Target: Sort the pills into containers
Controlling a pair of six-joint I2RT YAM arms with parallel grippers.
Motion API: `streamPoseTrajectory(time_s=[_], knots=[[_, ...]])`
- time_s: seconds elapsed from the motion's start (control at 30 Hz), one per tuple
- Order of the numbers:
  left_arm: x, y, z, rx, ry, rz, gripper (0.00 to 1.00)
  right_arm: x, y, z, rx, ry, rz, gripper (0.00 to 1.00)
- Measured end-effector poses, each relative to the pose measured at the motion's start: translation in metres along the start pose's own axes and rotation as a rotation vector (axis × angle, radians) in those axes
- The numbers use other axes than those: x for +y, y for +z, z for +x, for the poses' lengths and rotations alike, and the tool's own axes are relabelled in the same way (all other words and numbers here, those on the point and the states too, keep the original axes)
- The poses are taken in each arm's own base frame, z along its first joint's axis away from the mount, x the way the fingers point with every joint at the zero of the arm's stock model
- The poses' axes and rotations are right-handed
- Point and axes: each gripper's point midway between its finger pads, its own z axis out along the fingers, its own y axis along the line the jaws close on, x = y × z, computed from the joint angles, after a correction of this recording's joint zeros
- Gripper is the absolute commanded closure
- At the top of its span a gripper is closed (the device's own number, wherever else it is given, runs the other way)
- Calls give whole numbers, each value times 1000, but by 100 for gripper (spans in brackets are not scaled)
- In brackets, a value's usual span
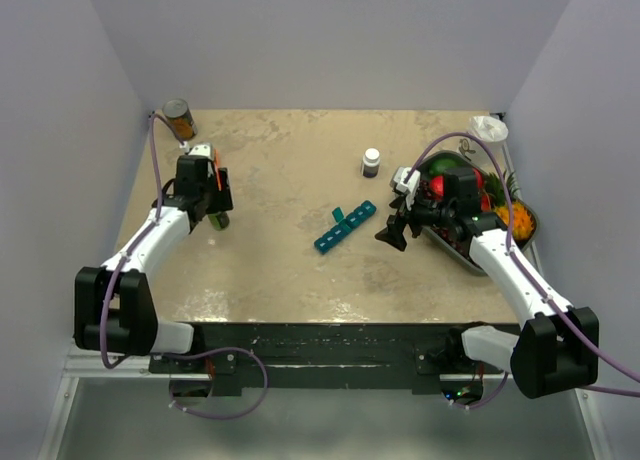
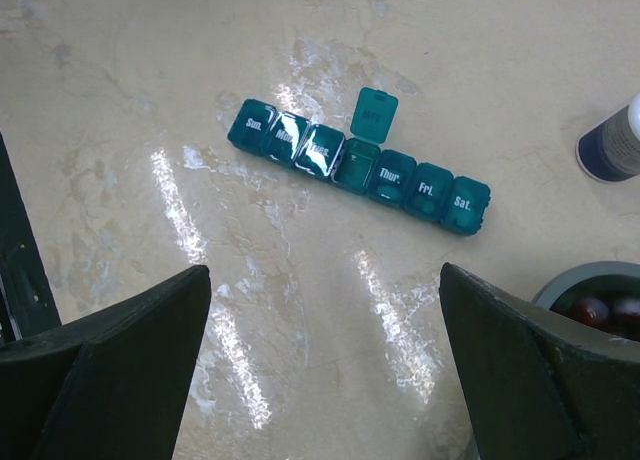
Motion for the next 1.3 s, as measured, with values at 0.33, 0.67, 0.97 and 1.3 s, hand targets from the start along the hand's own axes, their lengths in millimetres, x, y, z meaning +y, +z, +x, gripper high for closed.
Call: streamPoseTrajectory(time_s=[0.33,0.67,0.97,1.3], knots=[[6,14,12,47,15,-36,47,0,0,0,1,1,0,1],[3,13,13,54,35,-14,94,0,0,1,3,0,-1,1],[-37,-32,8,-10,40,231,100,3,0,3,6,-26,-22,1],[-134,-101,51,9,136,659,100,30,1,8,-12,-71,-171,1]])
